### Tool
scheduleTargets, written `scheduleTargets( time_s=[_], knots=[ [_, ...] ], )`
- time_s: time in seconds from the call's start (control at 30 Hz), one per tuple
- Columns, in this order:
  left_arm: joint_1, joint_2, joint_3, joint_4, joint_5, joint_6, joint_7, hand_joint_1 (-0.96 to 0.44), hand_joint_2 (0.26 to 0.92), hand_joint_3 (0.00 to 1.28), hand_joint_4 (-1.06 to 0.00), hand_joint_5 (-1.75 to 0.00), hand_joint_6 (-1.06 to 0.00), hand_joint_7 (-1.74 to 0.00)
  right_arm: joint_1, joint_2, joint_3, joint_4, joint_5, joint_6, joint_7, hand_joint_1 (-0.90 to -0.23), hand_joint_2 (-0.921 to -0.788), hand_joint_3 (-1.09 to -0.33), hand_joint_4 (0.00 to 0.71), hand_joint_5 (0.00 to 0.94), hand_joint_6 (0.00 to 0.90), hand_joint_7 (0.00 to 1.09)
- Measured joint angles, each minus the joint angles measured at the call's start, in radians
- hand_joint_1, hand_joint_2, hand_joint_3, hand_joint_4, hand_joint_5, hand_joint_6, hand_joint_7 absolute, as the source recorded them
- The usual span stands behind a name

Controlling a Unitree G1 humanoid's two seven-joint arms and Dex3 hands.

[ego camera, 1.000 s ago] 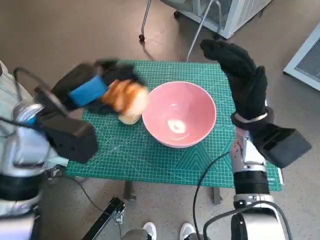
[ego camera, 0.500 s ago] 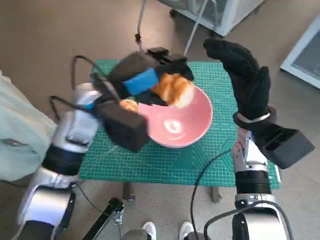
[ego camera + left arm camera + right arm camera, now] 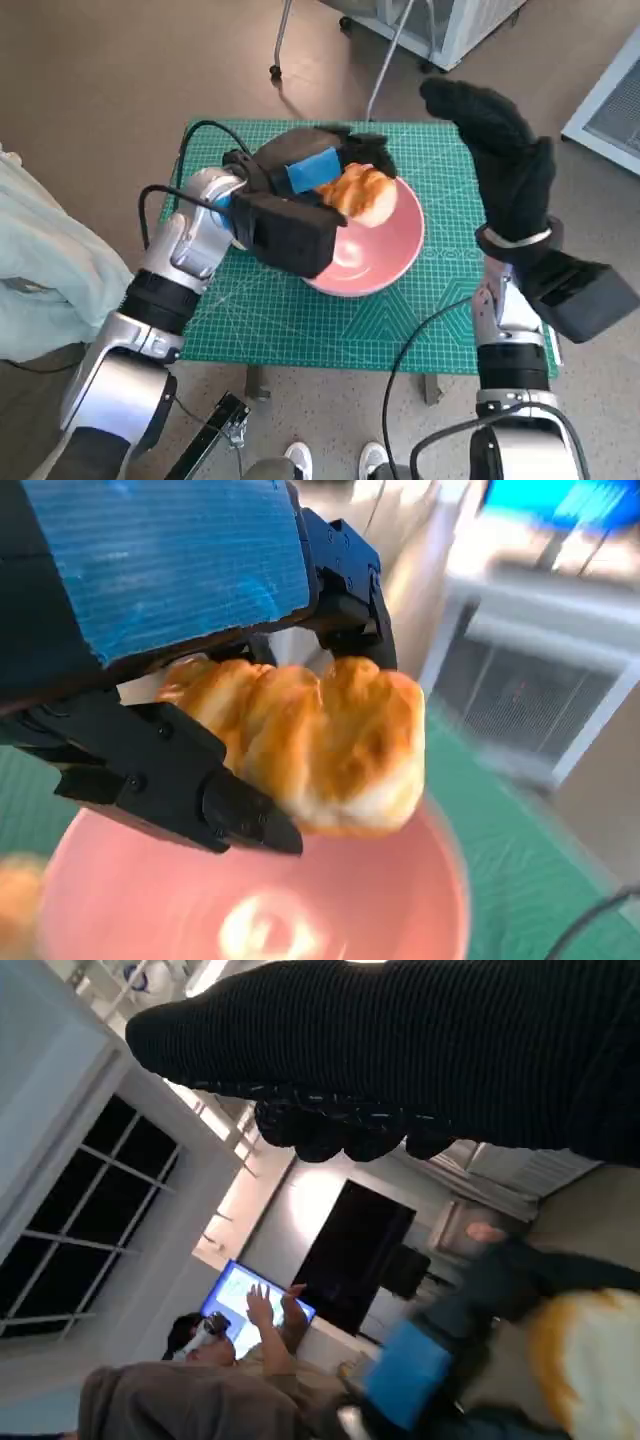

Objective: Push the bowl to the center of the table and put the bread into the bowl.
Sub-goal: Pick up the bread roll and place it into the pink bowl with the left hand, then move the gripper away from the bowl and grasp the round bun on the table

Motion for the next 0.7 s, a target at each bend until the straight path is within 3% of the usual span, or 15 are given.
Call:
scheduleTargets(
  time_s=[0.2,0.7],
  knots=[
    [0.001,0.014,0.000,-0.046,-0.004,0.093,-0.087,-0.15,0.789,0.09,0.00,-0.01,0.00,-0.51,0.004,0.000,0.000,-0.013,0.005,0.014,0.000,-0.693,-0.921,-0.734,0.304,0.002,0.014,0.87],
    [0.035,0.079,0.052,-0.204,-0.019,0.113,-0.081,-0.15,0.801,0.07,-0.01,0.00,0.00,-0.46,0.006,0.006,0.004,-0.014,0.003,0.016,0.000,-0.693,-0.921,-0.733,0.306,0.003,0.016,0.86]
  ],
)
